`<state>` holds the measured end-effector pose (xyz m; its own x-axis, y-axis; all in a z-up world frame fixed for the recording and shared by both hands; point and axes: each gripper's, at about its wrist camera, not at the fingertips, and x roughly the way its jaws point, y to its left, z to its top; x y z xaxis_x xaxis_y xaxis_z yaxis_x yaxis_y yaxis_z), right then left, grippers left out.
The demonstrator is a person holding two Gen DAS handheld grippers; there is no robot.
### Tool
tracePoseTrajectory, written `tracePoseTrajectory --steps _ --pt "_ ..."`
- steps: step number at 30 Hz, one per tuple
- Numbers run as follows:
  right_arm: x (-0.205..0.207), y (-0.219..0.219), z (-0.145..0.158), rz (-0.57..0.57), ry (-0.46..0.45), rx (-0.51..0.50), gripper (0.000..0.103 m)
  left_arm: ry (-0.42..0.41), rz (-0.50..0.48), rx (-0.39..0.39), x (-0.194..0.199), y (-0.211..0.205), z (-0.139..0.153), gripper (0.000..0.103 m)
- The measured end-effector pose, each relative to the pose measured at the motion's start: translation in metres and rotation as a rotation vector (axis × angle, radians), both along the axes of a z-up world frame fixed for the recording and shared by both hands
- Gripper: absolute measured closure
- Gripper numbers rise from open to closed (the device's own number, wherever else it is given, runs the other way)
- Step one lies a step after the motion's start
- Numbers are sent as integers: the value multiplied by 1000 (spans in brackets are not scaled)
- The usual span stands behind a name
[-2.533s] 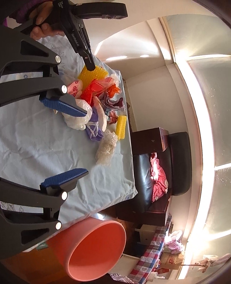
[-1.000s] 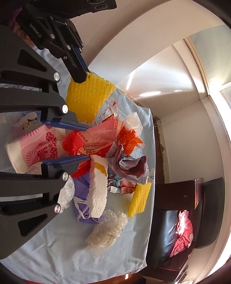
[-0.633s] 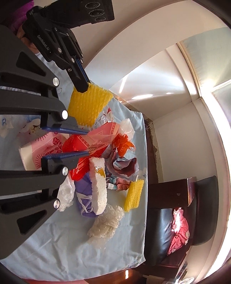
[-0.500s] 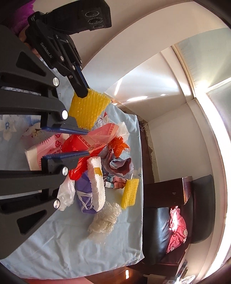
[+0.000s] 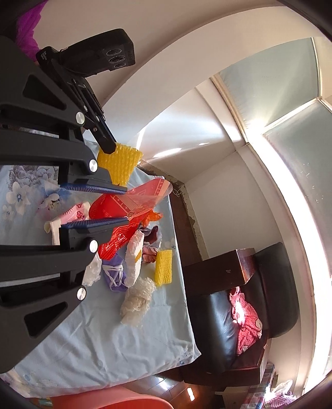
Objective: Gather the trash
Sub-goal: 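Carry the yellow net and red basket over the pink bucket with both grippers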
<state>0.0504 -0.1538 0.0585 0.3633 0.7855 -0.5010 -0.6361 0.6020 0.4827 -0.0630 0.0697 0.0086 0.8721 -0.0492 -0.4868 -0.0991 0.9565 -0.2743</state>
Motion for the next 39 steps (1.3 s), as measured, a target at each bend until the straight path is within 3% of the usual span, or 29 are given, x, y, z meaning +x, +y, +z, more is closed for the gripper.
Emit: tracePoseTrajectory --steps 21,32,39 --pt "-1 -115 7 -276 -44 13 84 -68 -182 39 27 -80 33 94" --pt "5 -184 0 -488 -66 -26 84 -98 -335 13 71 -146 35 94" --pt "13 -226 -18 -603 -32 -42 84 -99 -443 19 104 -194 30 94"
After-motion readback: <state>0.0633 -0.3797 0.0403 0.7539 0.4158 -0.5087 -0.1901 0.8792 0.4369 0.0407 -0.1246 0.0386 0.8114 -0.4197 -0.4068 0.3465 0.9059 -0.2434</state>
